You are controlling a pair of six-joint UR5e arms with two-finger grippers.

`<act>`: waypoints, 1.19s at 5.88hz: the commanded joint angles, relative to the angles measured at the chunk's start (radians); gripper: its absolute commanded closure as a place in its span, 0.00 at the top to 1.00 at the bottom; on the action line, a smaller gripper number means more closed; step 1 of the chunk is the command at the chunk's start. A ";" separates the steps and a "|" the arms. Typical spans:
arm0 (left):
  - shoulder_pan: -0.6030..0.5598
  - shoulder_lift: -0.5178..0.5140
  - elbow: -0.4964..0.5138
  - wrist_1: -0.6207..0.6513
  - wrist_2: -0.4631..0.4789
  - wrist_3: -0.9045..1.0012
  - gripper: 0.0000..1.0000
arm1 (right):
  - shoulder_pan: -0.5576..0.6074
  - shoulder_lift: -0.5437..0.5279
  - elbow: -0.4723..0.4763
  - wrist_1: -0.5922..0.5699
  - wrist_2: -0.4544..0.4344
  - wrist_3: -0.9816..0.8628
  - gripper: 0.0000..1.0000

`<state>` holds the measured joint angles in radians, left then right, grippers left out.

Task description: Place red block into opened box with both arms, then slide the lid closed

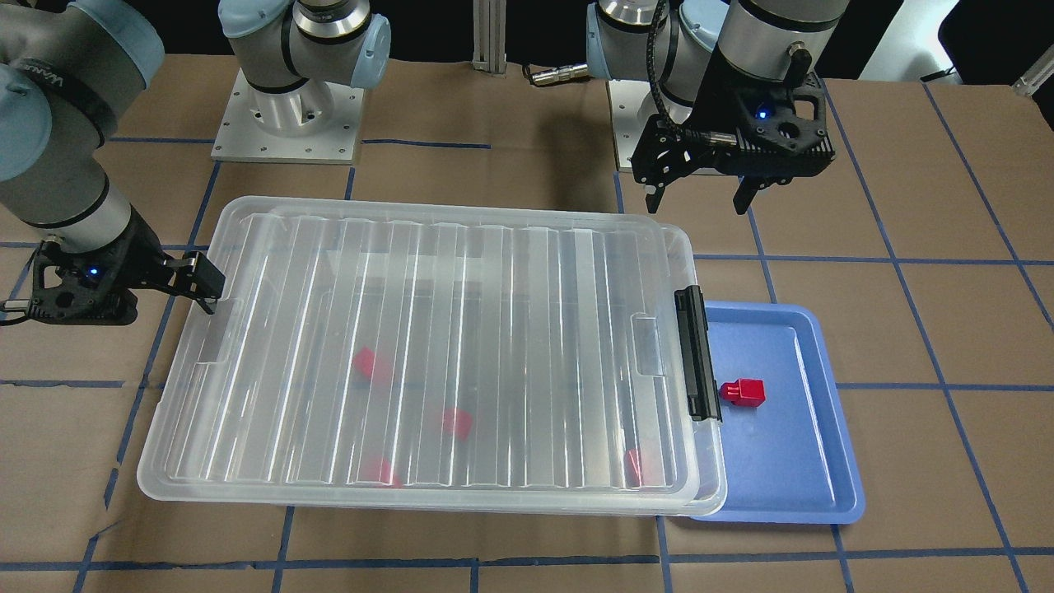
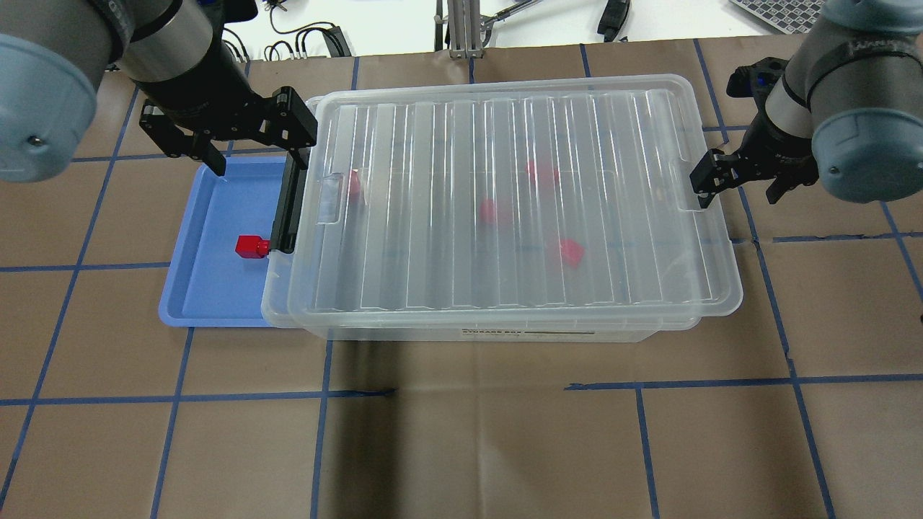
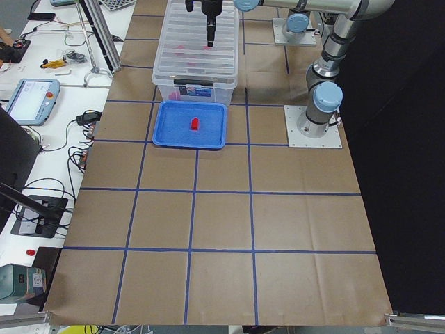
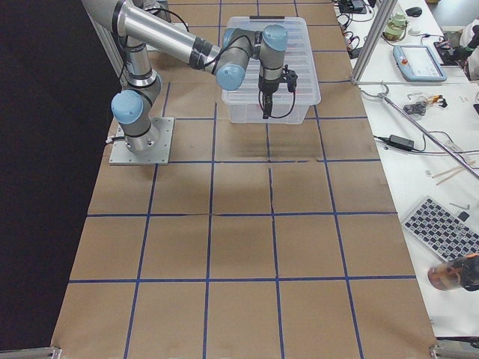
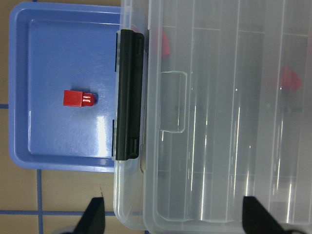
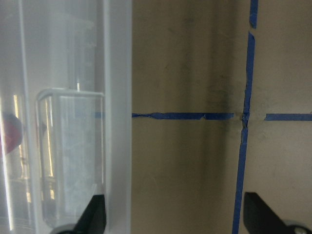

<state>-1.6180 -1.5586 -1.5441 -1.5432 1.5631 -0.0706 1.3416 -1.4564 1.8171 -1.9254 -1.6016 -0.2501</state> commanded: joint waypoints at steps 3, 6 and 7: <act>0.000 0.002 -0.002 0.000 0.003 0.000 0.99 | -0.080 0.001 0.001 -0.001 -0.038 -0.153 1.00; 0.000 0.002 -0.002 0.000 0.000 0.000 0.99 | -0.148 0.001 -0.001 -0.015 -0.040 -0.271 1.00; 0.000 0.002 -0.002 0.000 0.000 0.000 0.99 | -0.165 0.002 -0.001 -0.017 -0.040 -0.288 1.00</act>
<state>-1.6183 -1.5570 -1.5462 -1.5432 1.5635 -0.0706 1.1920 -1.4551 1.8163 -1.9379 -1.6410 -0.5192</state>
